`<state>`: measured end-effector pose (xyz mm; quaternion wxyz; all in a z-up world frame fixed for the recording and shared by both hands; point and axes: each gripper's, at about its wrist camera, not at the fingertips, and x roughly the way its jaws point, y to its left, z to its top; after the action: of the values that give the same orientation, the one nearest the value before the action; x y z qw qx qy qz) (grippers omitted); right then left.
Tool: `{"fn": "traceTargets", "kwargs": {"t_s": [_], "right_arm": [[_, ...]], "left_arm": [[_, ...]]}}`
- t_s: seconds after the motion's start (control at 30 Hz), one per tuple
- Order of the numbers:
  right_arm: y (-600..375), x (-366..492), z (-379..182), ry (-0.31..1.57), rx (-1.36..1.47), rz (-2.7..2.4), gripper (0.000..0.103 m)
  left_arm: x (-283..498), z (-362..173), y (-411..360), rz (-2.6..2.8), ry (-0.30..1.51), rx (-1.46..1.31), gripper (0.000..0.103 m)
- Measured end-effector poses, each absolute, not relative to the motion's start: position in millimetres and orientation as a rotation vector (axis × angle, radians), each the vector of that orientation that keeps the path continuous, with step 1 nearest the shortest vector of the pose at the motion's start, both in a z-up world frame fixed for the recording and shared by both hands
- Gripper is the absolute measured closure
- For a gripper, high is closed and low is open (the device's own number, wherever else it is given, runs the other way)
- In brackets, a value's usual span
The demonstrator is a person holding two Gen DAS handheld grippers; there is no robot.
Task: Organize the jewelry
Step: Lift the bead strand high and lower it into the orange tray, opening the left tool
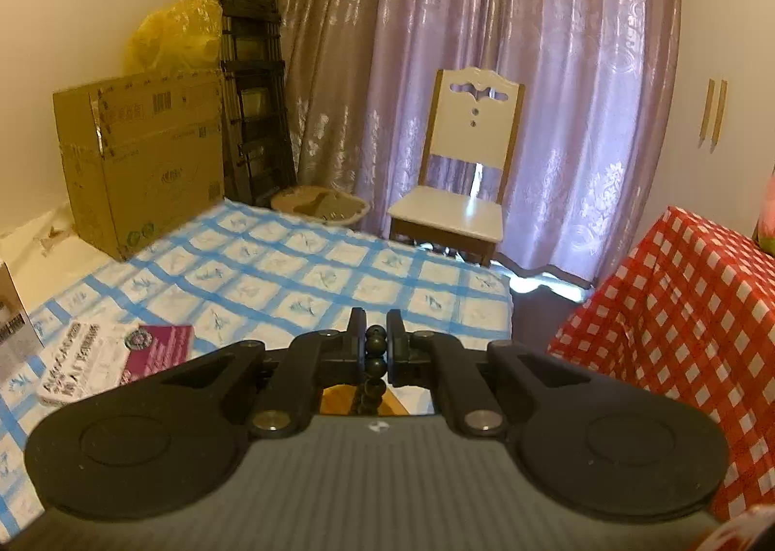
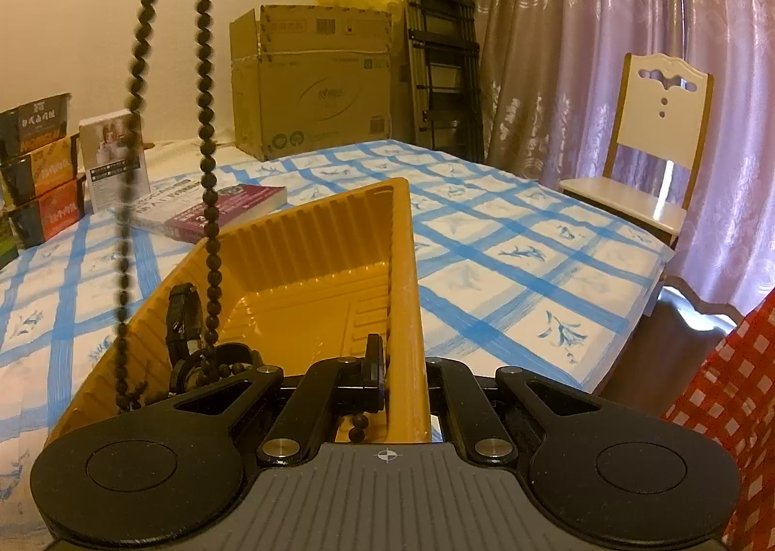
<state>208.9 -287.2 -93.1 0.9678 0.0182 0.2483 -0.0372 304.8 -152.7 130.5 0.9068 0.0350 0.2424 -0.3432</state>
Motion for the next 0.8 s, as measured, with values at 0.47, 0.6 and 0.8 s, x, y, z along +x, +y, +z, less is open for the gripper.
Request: {"fn": "traceTargets", "kwargs": {"t_s": [0.47, 0.6, 0.8], "right_arm": [[-287.5, 210.8, -93.6, 0.503, 0.035, -0.075, 0.099], [-288.0, 211.0, -94.7, 0.506, 0.037, -0.076, 0.099], [-288.1, 209.8, -95.4, 0.505, 0.037, -0.076, 0.099]], "left_arm": [[321.6, 19.0, -157.2, -0.711, 0.812, 0.038, 0.096], [323.6, 12.6, -155.6, -0.700, 0.824, 0.026, 0.075], [325.0, 10.8, -145.0, -0.650, 0.822, 0.019, 0.068]]}}
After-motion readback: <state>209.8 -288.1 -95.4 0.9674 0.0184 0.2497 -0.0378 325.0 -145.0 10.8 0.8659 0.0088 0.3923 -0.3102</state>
